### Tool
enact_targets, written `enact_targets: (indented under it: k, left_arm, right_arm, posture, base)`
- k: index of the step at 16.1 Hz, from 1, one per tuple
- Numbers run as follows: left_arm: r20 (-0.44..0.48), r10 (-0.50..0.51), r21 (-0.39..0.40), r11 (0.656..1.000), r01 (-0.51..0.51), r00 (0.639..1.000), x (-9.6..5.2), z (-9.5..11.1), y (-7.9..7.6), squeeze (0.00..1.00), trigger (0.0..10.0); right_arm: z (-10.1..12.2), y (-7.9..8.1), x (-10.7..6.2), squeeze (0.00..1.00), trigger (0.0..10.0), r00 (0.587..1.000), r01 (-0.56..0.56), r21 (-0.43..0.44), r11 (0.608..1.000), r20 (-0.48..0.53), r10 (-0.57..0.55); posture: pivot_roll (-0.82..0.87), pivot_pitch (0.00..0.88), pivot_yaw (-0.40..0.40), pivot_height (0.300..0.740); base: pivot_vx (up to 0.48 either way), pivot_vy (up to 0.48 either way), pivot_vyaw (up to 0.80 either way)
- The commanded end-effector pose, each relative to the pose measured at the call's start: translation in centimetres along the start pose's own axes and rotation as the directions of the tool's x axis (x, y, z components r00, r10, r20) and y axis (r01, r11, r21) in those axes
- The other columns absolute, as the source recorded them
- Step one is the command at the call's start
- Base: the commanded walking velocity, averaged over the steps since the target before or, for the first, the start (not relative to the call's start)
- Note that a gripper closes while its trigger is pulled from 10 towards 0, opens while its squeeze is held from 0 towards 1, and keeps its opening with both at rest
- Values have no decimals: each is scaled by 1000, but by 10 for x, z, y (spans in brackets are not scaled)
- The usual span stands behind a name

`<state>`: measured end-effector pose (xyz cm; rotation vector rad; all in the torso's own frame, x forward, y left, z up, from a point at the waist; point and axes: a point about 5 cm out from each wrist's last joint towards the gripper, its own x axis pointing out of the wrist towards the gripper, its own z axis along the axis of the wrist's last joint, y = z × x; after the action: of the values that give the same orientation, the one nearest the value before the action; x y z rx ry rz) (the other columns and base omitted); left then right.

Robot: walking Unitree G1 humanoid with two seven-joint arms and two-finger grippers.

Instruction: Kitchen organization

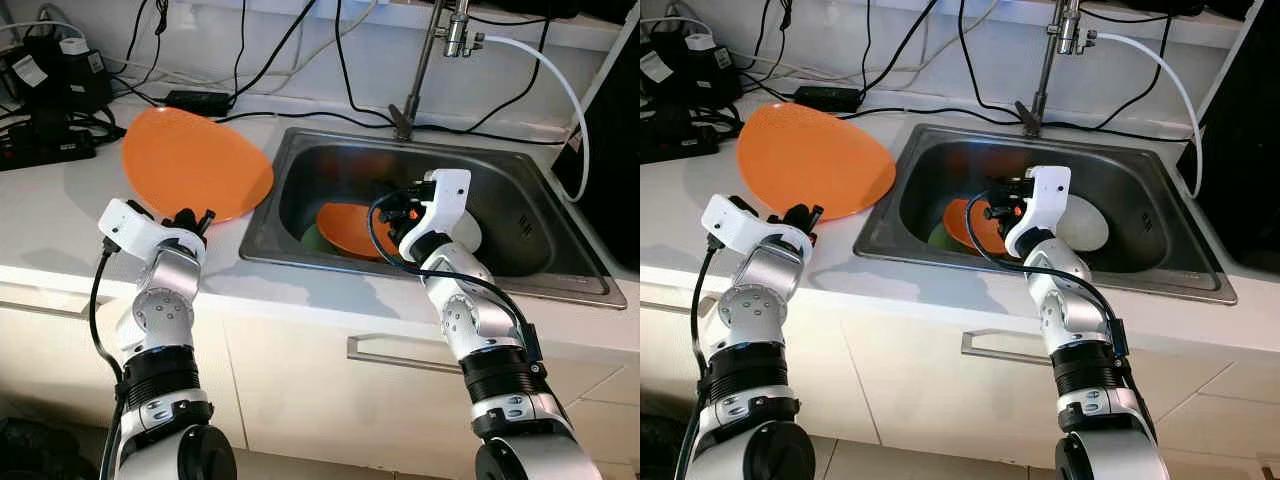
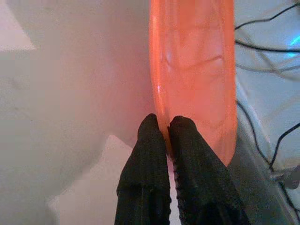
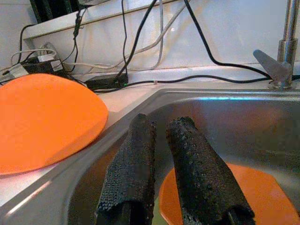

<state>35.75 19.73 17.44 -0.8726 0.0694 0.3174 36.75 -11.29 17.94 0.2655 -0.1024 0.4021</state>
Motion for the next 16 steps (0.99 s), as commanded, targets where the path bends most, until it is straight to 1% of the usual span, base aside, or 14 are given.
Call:
enact_targets:
  k: [1, 2, 3, 5, 6, 9, 10, 11, 12, 13, 15, 16]
  left_arm:
    - [-4, -15, 24, 1000, 16, 1000, 0, -3, -5, 0, 0]
    - [18, -39, 11, 999, 39, 999, -1, 0, -9, 0, 0]
    - [68, -94, -9, 995, 95, 993, -3, 6, -16, 0, 0]
    - [87, -129, 2, 992, 129, 988, -5, 8, -21, 0, 0]
    - [106, -178, 20, 984, 177, 978, -8, 10, -27, 0, 0]
    - [126, -208, 38, 978, 205, 970, -10, 11, -32, 0, 0]
    - [179, -240, 1, 970, 244, 954, -13, 16, -37, 0, 0]
    - [198, -254, -13, 965, 261, 947, -14, 19, -39, 0, 0]
    - [217, -289, -15, 954, 300, 932, -16, 22, -44, 0, 4824]
    - [227, -317, 0, 946, 325, 921, -18, 23, -48, 0, 9843]
    - [234, -365, 7, 928, 374, 901, -22, 24, -54, 0, 10000]
    - [234, -412, 27, 908, 418, 881, -26, 21, -60, 0, 10000]
  right_arm:
    - [7, 1, 2, 0, 10000, 1000, -4, -10, 1000, 23, 5]
    - [7, 1, 3, 0, 10000, 1000, -3, -9, 1000, 24, 4]
    - [7, 0, 3, 0, 10000, 1000, -1, -8, 1000, 24, 1]
    - [8, 0, 3, 0, 10000, 1000, 0, -8, 1000, 25, 0]
    - [8, 0, 3, 0, 10000, 1000, 2, -7, 1000, 25, -2]
    - [8, 0, 4, 0, 10000, 1000, 5, -6, 1000, 27, -4]
    - [8, 0, 3, 0, 10000, 1000, 7, -5, 1000, 30, -7]
    - [8, 0, 3, 0, 10000, 1000, 7, -5, 1000, 31, -7]
    - [8, 0, 3, 0, 10000, 999, 8, -3, 1000, 31, -7]
    - [8, -1, 3, 0, 10000, 999, 9, -3, 1000, 31, -9]
    - [7, -1, 3, 0, 10000, 999, 10, -2, 1000, 30, -10]
    - [7, -1, 3, 0, 10000, 999, 13, 1, 1000, 31, -13]
  posture:
    - [92, 0, -34, 740]
    - [95, 0, -37, 740]
    - [95, 0, -38, 740]
    - [95, 0, -38, 740]
    - [96, 0, -38, 740]
    - [98, 0, -39, 740]
    - [98, 0, -39, 740]
    - [98, 0, -39, 740]
    - [98, 0, -39, 740]
    - [98, 0, -39, 740]
    - [98, 0, -36, 740]
    - [99, 0, -35, 740]
  base:
    - [0, 0, 0]
    - [0, 0, 0]
    - [0, 0, 0]
    - [0, 0, 0]
    - [0, 0, 0]
    - [0, 0, 0]
    - [0, 0, 0]
    - [0, 0, 0]
    - [0, 0, 0]
    - [0, 0, 0]
    - [0, 0, 0]
    - [0, 0, 0]
